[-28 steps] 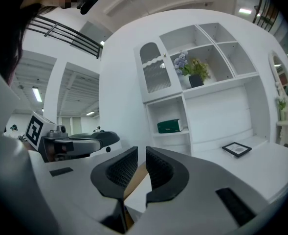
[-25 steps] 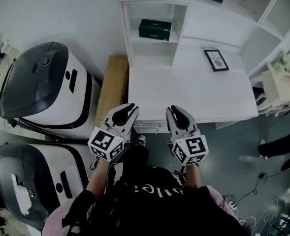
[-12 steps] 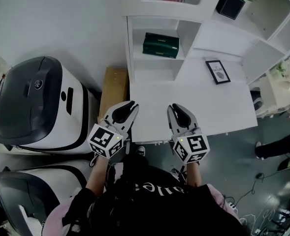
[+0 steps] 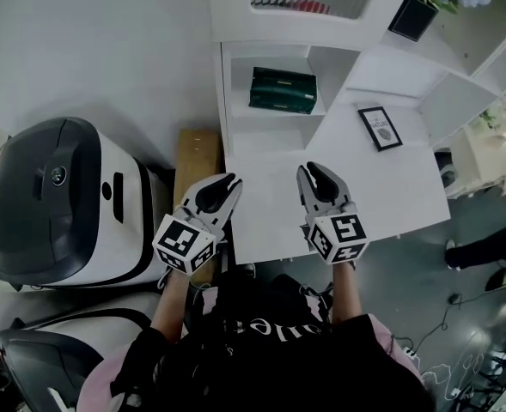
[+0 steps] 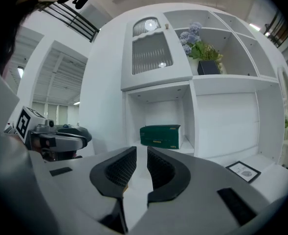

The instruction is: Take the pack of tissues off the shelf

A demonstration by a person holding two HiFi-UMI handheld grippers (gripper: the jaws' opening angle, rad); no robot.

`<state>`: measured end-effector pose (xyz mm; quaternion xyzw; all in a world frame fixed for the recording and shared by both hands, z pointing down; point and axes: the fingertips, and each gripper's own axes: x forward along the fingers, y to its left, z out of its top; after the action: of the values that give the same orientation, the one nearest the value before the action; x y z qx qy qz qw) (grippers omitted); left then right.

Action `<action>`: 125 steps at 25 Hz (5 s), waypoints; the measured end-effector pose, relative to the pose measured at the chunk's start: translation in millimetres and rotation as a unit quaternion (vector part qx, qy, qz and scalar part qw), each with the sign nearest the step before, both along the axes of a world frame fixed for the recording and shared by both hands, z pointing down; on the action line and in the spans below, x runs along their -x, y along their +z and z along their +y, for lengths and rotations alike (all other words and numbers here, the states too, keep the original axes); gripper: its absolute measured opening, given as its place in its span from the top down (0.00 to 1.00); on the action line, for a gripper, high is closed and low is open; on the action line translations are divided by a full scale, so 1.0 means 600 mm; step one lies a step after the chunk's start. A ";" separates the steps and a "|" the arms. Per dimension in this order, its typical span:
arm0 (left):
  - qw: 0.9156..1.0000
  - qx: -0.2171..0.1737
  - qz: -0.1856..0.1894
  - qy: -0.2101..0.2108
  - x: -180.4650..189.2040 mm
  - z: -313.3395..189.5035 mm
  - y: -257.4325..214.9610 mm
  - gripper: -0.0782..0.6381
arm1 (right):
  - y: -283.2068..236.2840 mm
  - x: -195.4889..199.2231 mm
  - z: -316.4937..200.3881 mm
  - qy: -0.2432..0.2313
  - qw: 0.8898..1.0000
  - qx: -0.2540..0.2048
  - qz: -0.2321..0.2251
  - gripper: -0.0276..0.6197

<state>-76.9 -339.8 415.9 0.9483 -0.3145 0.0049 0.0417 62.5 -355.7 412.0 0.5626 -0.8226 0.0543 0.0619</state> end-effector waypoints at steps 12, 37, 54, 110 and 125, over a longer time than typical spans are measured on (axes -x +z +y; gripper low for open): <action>1.000 -0.004 -0.010 -0.020 -0.033 -0.048 -0.014 0.82 | -0.017 -0.069 -0.149 -0.005 1.000 -0.008 0.028 0.85; 0.995 0.011 -0.073 -0.073 -0.081 -0.126 0.003 0.69 | 0.024 -0.118 -0.277 -0.065 0.996 0.020 0.053 0.78; 0.988 0.019 -0.132 -0.082 -0.173 -0.309 0.034 0.55 | 0.024 -0.172 -0.237 -0.086 0.995 0.017 0.046 0.80; 0.989 0.015 -0.055 -0.139 -0.049 0.071 0.038 0.57 | 0.046 -0.031 0.105 -0.141 0.989 0.009 0.038 0.82; 0.993 -0.006 -0.013 -0.117 0.085 0.326 0.013 0.58 | 0.014 0.103 0.371 -0.108 0.993 -0.010 0.049 0.82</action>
<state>-127.7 -144.4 423.6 0.9049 -0.4243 0.0107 0.0320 0.9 -133.2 420.3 0.4733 -0.8749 0.0119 0.1021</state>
